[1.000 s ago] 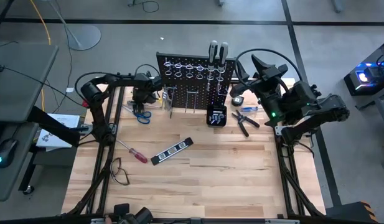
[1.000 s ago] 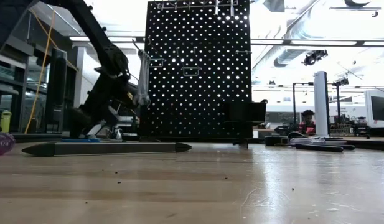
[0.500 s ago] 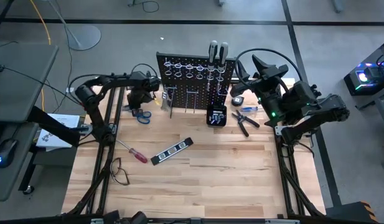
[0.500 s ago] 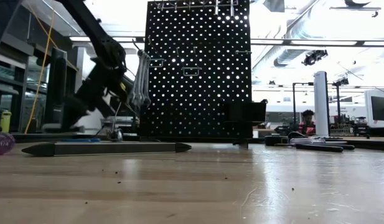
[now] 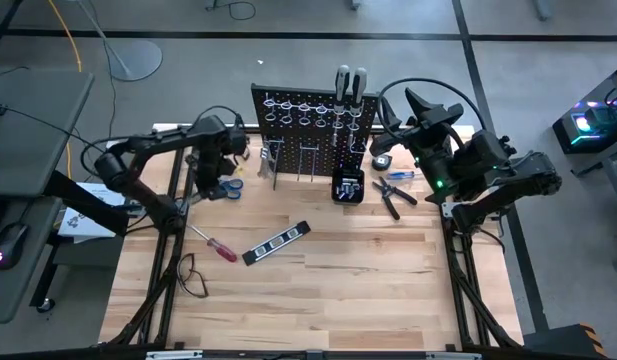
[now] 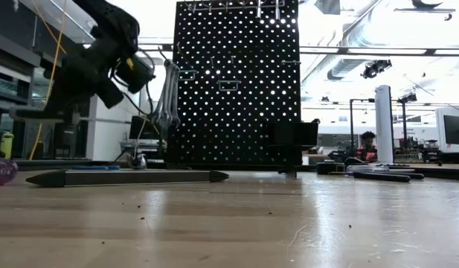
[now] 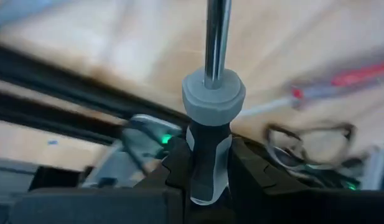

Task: Hang tools onto peg board
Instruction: Hang the gray screwdriver on the pegboard

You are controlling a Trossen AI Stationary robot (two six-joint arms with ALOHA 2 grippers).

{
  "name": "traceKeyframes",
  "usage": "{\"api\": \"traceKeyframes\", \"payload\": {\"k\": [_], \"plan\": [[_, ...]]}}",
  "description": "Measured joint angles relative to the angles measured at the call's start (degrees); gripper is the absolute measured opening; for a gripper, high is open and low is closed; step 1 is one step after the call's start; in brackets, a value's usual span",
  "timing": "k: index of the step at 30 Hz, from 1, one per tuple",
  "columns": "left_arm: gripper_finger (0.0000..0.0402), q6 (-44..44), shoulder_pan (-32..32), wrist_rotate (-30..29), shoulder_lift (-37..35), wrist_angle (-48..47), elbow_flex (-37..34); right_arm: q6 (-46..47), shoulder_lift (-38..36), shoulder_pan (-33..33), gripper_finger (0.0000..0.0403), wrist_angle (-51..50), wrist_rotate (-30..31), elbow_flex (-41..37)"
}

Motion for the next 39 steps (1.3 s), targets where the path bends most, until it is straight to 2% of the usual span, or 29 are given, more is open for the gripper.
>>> {"api": "traceKeyframes", "payload": {"k": [2, 6, 11, 14, 16, 18, 21, 23, 25, 28, 32, 36, 39], "plan": [[0.0056, -1.69, -3.23, 6.0, -1.07, 0.59, 0.0, -0.01, 0.0, 0.36, 0.0232, -0.01, 0.0, 0.0], [0.0056, -4.62, -11.61, 22.08, -2.99, 0.39, 0.01, -3.35, 0.0, 2.46, 0.0232, -0.15, 0.0, 0.0], [0.0056, -11.37, -24.77, 32.31, -5.66, 0.4, 0.01, -7.22, 0.0, 5.78, 0.0232, -0.17, -0.05, 0.0], [0.0056, -17.56, -32.91, 43.51, -7.25, 3.34, 0.01, -7.54, -0.02, 7.84, 0.0232, -1.44, -0.43, 0.0], [0.0056, -24.38, -38.26, 51.92, -8.59, 8.95, 0.01, -7.15, -0.04, 9.55, 0.0232, -4.03, -2.26, 0.0], [0.0056, -33.5, -43.07, 58.9, -10.12, 18.38, -0.01, -5.37, -0.02, 11.68, 0.0232, -8.17, -4.92, 0.0], [0.0056, -49.63, -48.57, 64.48, -12.53, 36.67, 0.01, -0.32, -0.02, 15.19, 0.0232, -18.6, -9.74, 0.0], [0.0056, -60.04, -50.67, 64.47, -13.47, 50.8, 0.02, 2.6, 0.59, 17.08, 0.0232, -26.81, -12.64, 0.0], [0.0056, -66.84, -51.45, 61.32, -13.48, 61.68, 0.88, 4.62, 2.0, 18.8, 0.0232, -34.68, -15.06, 0.0], [0.0056, -76.67, -50.9, 53.35, -12.21, 76.42, 2.3, 4.5, 5.47, 20.7, 0.0232, -41.6, -17.87, -0.02], [0.0056, -89.46, -49.12, 41.45, -9.19, 95.43, 2.33, 1.4, 10.51, 22.13, 0.0232, -42.06, -18.39, -0.02], [0.0056, -96.6, -47.74, 34.36, -6.18, 103.18, 2.33, -7.26, 13.77, 22.24, 0.0232, -39.81, -18.08, -0.02], [0.0056, -98.48, -47.13, 33.44, -4.04, 105.73, 2.28, -12.35, 15.06, 22.07, 0.0232, -39.86, -16.57, -0.02]]}}
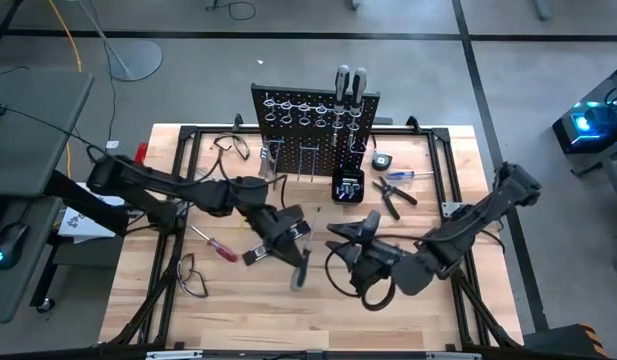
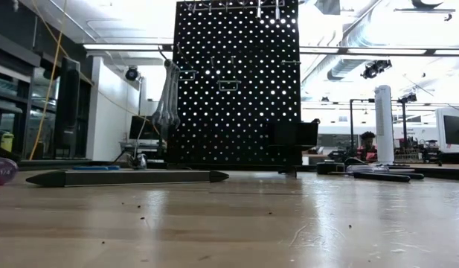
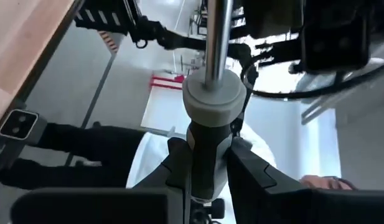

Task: Hang tools onto peg board
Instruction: Hang the gray screwdriver on the pegboard

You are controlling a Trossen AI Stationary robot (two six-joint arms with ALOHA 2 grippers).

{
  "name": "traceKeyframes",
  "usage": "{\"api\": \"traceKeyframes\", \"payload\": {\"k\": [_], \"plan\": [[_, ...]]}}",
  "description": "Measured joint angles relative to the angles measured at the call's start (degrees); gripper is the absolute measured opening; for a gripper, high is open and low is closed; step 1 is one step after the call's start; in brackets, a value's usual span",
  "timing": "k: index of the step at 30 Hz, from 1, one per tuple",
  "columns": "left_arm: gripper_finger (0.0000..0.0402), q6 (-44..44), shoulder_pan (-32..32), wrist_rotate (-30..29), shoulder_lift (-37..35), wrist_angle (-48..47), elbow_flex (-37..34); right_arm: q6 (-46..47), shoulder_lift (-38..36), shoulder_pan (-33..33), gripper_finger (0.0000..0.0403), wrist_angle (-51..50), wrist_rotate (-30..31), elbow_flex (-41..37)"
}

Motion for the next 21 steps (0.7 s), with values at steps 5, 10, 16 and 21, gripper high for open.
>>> {"api": "traceKeyframes", "payload": {"k": [5, 10, 16, 21], "plan": [[0.0056, -2.58, -0.19, -1.43, 1.71, 6.69, 0.0, 1.0, 0.13, -0.32, 0.0232, -2.19, -0.41, 0.02], [0.0056, -2.72, -0.48, -4.65, 1.63, 10.71, 0.0, 2.26, 0.14, -0.34, 0.0232, -5.85, -2.84, 0.02], [0.0056, -2.46, -0.07, -6.77, 1.65, 11.48, 0.0, 0.35, 0.13, -0.46, 0.0232, -5.87, -9.28, 0.02], [0.0056, -2.3, -0.07, -6.11, 1.65, 11.52, 0.0, -2.49, 0.13, -2.33, 0.0232, -4.54, -12.68, 0.02]]}}
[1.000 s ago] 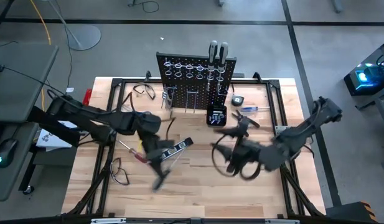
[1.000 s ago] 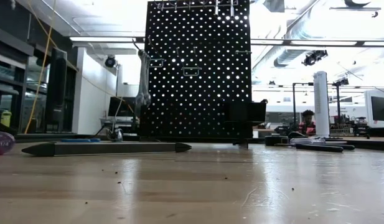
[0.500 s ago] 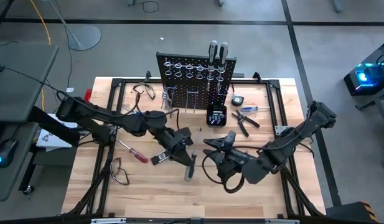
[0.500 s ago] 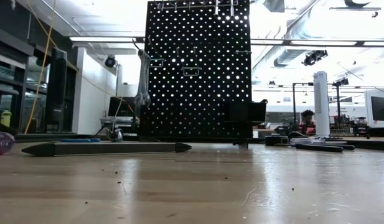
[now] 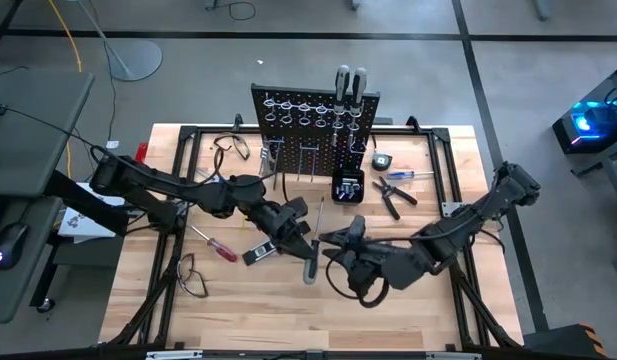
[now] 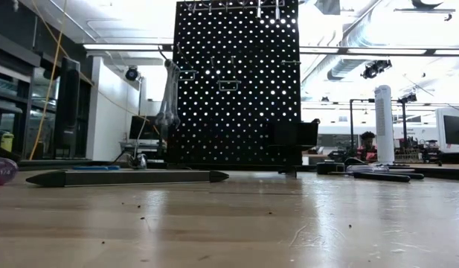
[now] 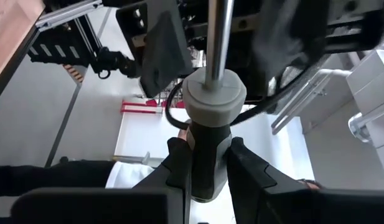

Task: Hang tools onto peg board
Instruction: Hang the gray screwdriver on the pegboard

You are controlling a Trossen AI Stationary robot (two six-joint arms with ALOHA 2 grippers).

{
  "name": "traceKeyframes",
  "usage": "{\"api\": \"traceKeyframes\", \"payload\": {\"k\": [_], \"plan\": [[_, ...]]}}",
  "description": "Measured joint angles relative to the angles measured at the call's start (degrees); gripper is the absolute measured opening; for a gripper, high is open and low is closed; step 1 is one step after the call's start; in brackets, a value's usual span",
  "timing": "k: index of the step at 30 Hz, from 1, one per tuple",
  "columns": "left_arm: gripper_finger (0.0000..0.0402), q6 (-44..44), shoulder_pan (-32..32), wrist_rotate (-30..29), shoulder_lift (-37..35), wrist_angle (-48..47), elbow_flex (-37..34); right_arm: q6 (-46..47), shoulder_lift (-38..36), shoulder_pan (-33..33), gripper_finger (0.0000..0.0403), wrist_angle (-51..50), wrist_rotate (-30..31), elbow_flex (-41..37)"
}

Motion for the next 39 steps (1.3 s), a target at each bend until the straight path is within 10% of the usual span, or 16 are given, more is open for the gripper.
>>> {"api": "traceKeyframes", "payload": {"k": [20, 31, 39], "plan": [[0.0056, -0.05, 0.42, 2.93, 0.07, -0.44, 0.0, -7.28, 3.72, -4.76, 0.0228, 5.44, -8.53, 0.0], [0.0056, 0.93, 0.72, 2.91, 0.02, 0.1, 0.02, -6.27, 3.76, -3.84, 0.0068, 10.68, -5.35, 0.0], [0.0056, 2.24, 2.17, 0.33, -0.11, 0.04, 0.02, -3.21, 3.76, -2.71, 0.0068, 9.75, 1.84, -0.02]]}}
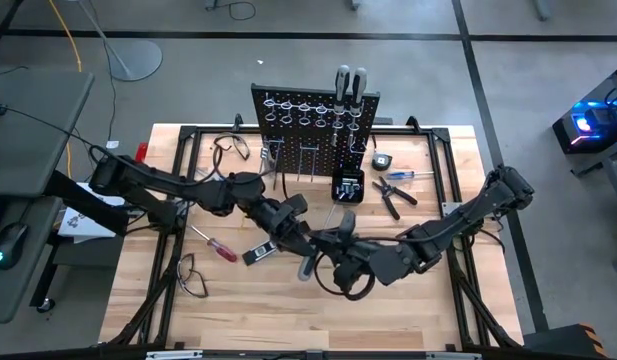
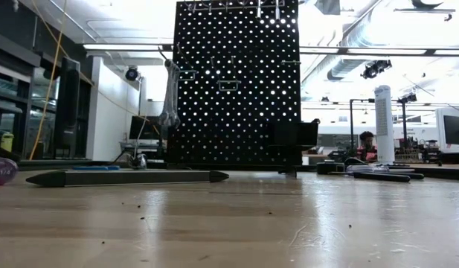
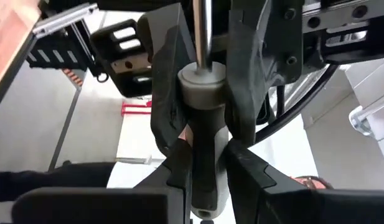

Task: Hang tools onto peg board
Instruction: Hang the gray screwdriver on the pegboard

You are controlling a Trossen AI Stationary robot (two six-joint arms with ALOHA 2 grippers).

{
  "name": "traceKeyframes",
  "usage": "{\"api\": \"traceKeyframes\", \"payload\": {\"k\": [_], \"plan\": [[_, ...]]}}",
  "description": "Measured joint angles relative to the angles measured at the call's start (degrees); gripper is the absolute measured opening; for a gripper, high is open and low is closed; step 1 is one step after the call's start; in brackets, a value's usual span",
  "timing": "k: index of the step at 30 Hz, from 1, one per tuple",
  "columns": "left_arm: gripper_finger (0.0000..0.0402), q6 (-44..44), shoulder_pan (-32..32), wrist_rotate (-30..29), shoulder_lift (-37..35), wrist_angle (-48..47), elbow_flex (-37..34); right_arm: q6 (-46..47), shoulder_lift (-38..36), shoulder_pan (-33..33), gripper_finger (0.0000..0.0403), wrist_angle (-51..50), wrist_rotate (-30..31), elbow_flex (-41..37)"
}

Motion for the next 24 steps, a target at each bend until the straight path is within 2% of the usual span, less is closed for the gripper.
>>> {"api": "traceKeyframes", "payload": {"k": [4, 9, 17, 21, 24], "plan": [[0.0082, 1.03, 1.66, -0.52, -0.04, -0.03, 0.0, 5.88, -0.2, 0.0, 0.0068, -1.95, 3.07, 0.0], [0.0127, 7.68, 4.24, -2.68, 0.07, -0.18, 0.0, 19.14, -1.19, 0.3, 0.0068, -8.86, 8.27, 0.0], [0.0139, 19.4, 10.09, -1.06, -3.39, -0.74, 0.02, 43.84, -7.57, 1.72, 0.0068, -24.05, 8.16, 0.0], [0.0137, 29.56, 12.21, -1.29, -7.71, -6.95, 0.02, 55.91, -9.57, 1.16, 0.0068, -24.88, 5.73, 0.0], [0.0132, 41.73, 12.16, -6.31, -12.07, -18.41, 0.04, 60.99, -10.25, -0.6, 0.0068, -18.95, 1.06, 0.0]]}}
